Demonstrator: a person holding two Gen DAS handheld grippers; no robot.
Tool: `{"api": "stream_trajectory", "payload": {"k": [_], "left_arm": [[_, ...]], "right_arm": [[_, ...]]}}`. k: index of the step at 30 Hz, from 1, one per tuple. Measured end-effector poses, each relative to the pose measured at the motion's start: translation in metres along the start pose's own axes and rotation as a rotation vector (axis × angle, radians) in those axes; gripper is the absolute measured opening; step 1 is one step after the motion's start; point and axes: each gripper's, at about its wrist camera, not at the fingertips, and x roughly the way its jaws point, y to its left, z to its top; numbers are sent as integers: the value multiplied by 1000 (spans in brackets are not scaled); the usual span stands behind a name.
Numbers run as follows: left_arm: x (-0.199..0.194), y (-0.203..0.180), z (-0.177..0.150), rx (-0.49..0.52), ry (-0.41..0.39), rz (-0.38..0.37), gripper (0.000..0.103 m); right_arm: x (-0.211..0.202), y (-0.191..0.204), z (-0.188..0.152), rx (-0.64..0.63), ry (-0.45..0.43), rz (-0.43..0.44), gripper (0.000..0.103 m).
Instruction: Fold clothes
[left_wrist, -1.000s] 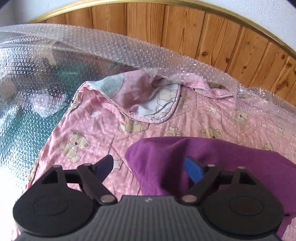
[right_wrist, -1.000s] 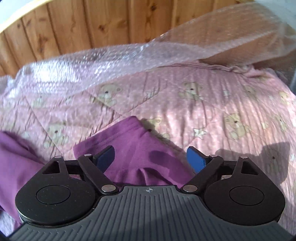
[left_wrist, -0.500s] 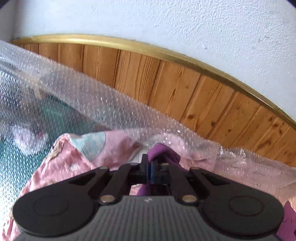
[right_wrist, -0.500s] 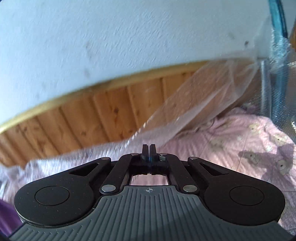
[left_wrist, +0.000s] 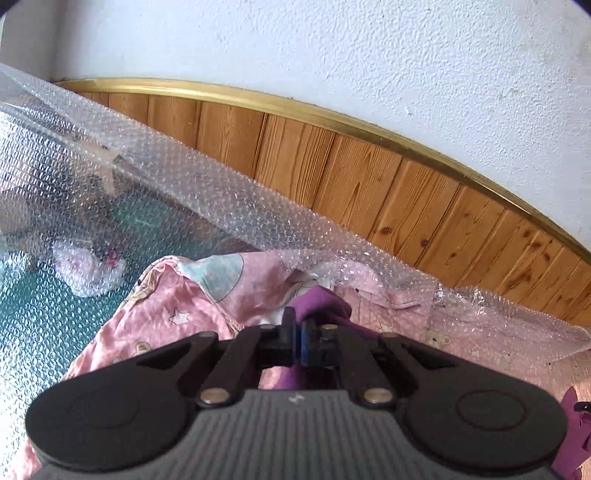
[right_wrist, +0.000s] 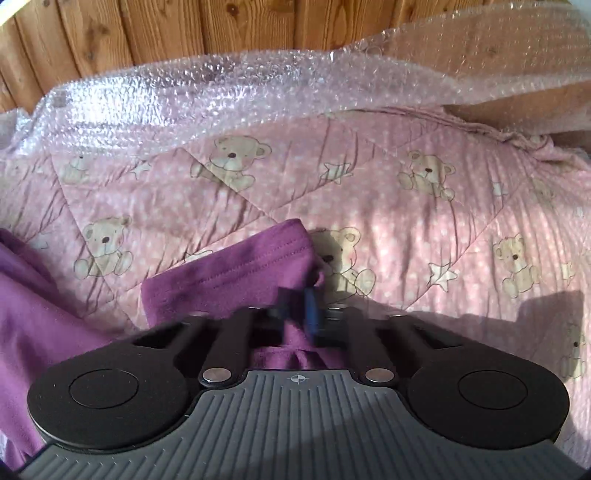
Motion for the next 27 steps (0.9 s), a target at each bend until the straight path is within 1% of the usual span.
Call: {"api": "stream_trajectory", "payload": {"k": [1,2,4,6,8,9,10,11,12,13,14,15,16,17,18,19,21,23,24,25,26,27], "left_arm": [[-5,1,1,-1,-14,2,2],[-8,2,3,-4,-28,4,2],[-8,2,10,-25,-55,15,2],[3,-1,18,-51,-63,23,3],[26,-4,22,-81,-28,40,3],[41,-6,22,-78,7,64,5],[55,-8,19,-58,41,114,11],[65,-8,16,-50,75,158,15],[69,-4,11,-66,110,189,23],[68,0,6,-78,136,200,29],[56,4,-3,-85,144,174,32],[45,9,-12,-91,151,147,40],[33,13,-20,-98,159,120,54],[22,16,-30,-97,166,100,59],[10,17,-41,-78,175,97,66],[1,18,-55,-59,197,93,67],[-12,21,-84,-43,262,75,69],[-14,20,-107,-59,305,59,70],[-11,19,-114,-69,314,50,73],[-6,16,-120,-78,319,31,79],[-2,13,-125,-74,318,16,81],[3,8,-128,-60,313,16,78]], "right_arm": [[1,2,-3,-9,3,3,0],[-7,-1,2,-6,-20,0,0],[-40,-22,20,86,-137,-27,0],[-69,-46,35,193,-252,-69,0],[-87,-67,45,292,-340,-143,0],[-90,-76,47,341,-364,-189,0],[-86,-79,44,367,-345,-222,1],[-79,-80,38,378,-307,-239,17],[-73,-80,32,389,-268,-257,33],[-71,-77,21,400,-241,-251,40],[-74,-71,6,412,-220,-226,45],[-80,-63,-10,417,-209,-190,50],[-90,-52,-29,415,-207,-139,54],[-101,-38,-49,413,-205,-84,62],[-110,-25,-69,412,-198,-31,70],[-119,-10,-90,414,-184,26,72],[-133,23,-131,414,-144,129,82],[-137,53,-163,410,-95,190,84],[-138,66,-174,407,-74,213,84],[-136,77,-180,404,-59,230,84],[-134,87,-184,394,-49,242,83],[-130,95,-184,373,-41,239,75]]}}
